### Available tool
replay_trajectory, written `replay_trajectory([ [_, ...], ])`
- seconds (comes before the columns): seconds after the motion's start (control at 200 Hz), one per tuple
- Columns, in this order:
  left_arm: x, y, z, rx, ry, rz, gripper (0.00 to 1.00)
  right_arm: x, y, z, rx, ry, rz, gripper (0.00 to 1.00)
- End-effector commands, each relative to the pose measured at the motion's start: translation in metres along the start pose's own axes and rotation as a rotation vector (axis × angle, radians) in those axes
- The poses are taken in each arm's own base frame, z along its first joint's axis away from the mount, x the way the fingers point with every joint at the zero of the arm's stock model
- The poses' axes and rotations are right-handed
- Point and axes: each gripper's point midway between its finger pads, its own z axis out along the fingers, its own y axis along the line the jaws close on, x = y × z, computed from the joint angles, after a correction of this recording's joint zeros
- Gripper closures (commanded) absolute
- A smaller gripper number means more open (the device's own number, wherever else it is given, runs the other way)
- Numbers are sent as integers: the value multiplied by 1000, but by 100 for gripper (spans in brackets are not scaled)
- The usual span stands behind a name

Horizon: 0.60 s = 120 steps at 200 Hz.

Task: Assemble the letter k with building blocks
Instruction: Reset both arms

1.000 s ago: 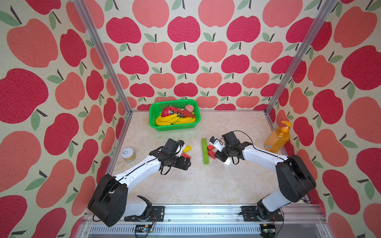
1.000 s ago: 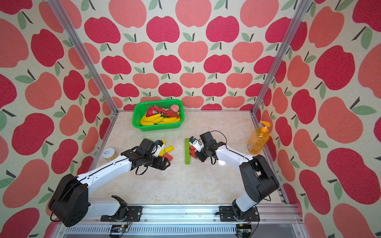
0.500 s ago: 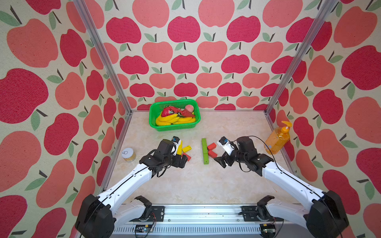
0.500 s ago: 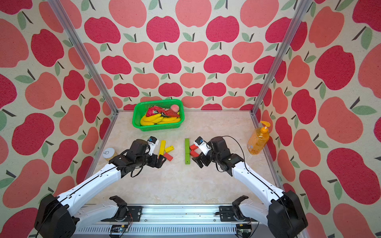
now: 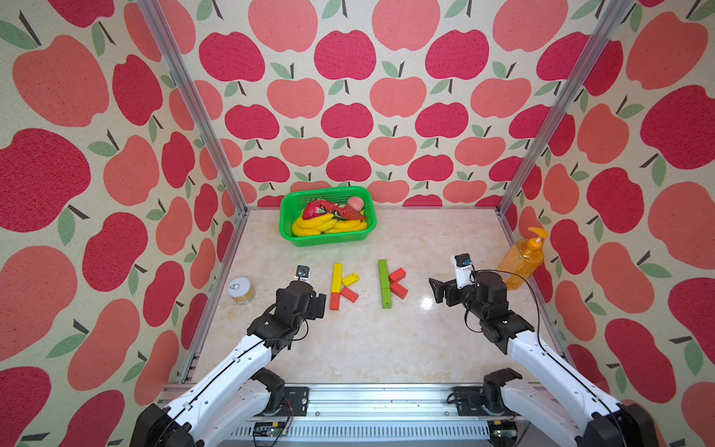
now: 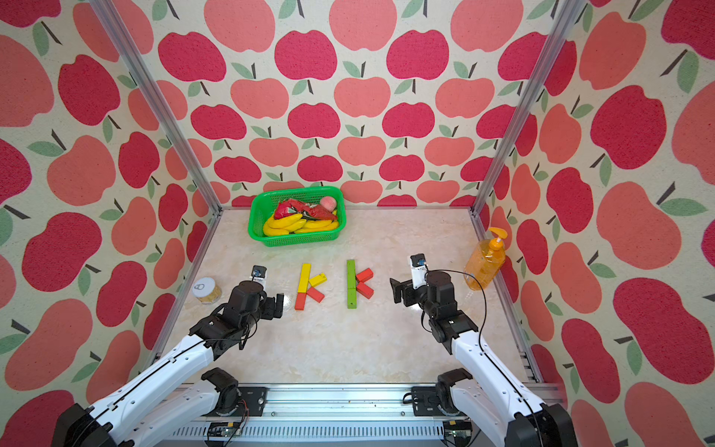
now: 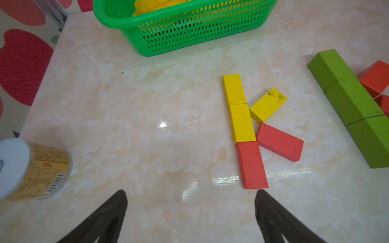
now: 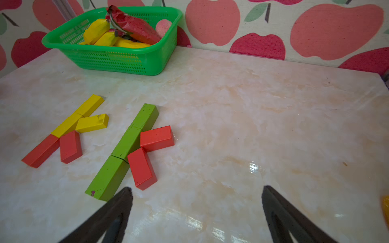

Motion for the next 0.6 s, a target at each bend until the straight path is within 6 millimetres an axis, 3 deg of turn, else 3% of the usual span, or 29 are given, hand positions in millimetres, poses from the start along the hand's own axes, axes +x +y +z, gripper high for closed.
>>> replay_trajectory([
  [0.0,-23,15,2,-88,-90,17,2,-15,-26,-11,114,-110,121,1],
  [0.215,-25,35,8,-128,-123,-35,2,-21,-43,-30,194,-221,117,1],
  [0.375,-43,50,17,-101,-231,-87,2,-12,-49,-25,218,-204,102,1],
  [0.475,-45,57,34,-112,-259,-58,2,-6,-57,-19,263,-181,114,1],
  [0.595,-29,67,65,-155,-184,-28,2,-3,-67,-16,313,-185,136,1],
])
